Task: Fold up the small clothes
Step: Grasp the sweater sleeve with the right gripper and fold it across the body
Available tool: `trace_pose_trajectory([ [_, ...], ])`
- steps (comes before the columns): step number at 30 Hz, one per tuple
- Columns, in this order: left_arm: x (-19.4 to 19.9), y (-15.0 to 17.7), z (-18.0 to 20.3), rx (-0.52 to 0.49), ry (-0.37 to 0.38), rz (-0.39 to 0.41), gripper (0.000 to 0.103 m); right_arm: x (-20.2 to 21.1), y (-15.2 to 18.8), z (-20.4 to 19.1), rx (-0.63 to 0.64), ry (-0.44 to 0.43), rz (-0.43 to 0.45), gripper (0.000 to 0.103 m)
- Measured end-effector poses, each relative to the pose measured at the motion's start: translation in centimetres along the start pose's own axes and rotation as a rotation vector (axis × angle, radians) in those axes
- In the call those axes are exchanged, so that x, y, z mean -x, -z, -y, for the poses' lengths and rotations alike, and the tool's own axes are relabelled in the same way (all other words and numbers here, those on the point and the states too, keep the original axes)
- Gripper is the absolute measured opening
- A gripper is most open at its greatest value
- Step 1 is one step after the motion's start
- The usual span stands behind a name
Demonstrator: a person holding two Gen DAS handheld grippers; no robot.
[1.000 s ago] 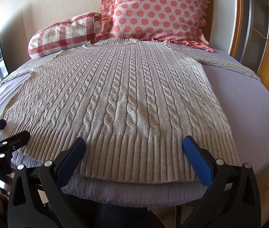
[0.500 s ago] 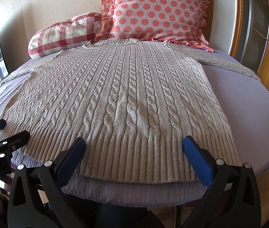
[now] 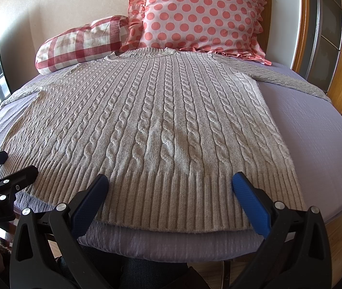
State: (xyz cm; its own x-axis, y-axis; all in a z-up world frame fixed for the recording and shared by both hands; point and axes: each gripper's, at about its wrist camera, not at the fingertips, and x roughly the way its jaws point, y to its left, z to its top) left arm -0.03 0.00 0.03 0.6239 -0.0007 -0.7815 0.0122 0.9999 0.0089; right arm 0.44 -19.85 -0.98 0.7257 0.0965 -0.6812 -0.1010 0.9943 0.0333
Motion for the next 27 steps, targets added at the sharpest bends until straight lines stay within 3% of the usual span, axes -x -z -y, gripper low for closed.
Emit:
trace_pose_trajectory([
  [4, 0.0, 0.0, 0.0, -0.001, -0.002, 0.001, 0.101, -0.1, 0.1, -0.1, 0.01, -0.012, 0.021, 0.102],
  [6, 0.0, 0.1, 0.0, -0.007, -0.004, 0.01, 0.101, -0.3, -0.4, 0.7, 0.008, -0.06, 0.024, 0.102],
  [8, 0.2, 0.3, 0.1, -0.021, 0.001, 0.025, 0.101, -0.5, -1.5, 2.3, -0.043, -0.148, 0.033, 0.102],
  [10, 0.2, 0.1, -0.1, -0.044, 0.006, 0.022, 0.101, -0.4, -3.6, 6.0, -0.144, -0.241, 0.046, 0.102],
  [11, 0.6, 0.2, -0.2, -0.049, 0.016, 0.013, 0.101, -0.3, -4.8, 8.4, -0.203, -0.246, 0.055, 0.102],
  [13, 1.0, -0.7, -1.0, -0.027, 0.049, 0.028, 0.101, -0.2, -7.1, 13.3, -0.313, -0.192, 0.089, 0.102],
  [18, 2.8, -4.4, -6.4, 0.111, 0.061, 0.203, 0.101, -2.7, -12.2, 26.9, -0.623, -0.016, 0.132, 0.102],
  [19, 3.0, -5.1, -7.5, 0.141, 0.058, 0.228, 0.101, -3.5, -12.8, 29.4, -0.684, -0.003, 0.135, 0.094],
  [20, 2.9, -5.7, -8.6, 0.171, 0.054, 0.246, 0.101, -4.5, -13.3, 31.8, -0.749, 0.008, 0.132, 0.08],
  [23, 2.3, -7.3, -11.7, 0.248, 0.056, 0.275, 0.101, -7.6, -14.3, 37.9, -0.914, 0.05, 0.099, 0.059],
  [27, 0.9, -8.6, -15.0, 0.342, 0.082, 0.272, 0.101, -10.9, -14.4, 43.0, -1.069, 0.116, 0.089, 0.048],
])
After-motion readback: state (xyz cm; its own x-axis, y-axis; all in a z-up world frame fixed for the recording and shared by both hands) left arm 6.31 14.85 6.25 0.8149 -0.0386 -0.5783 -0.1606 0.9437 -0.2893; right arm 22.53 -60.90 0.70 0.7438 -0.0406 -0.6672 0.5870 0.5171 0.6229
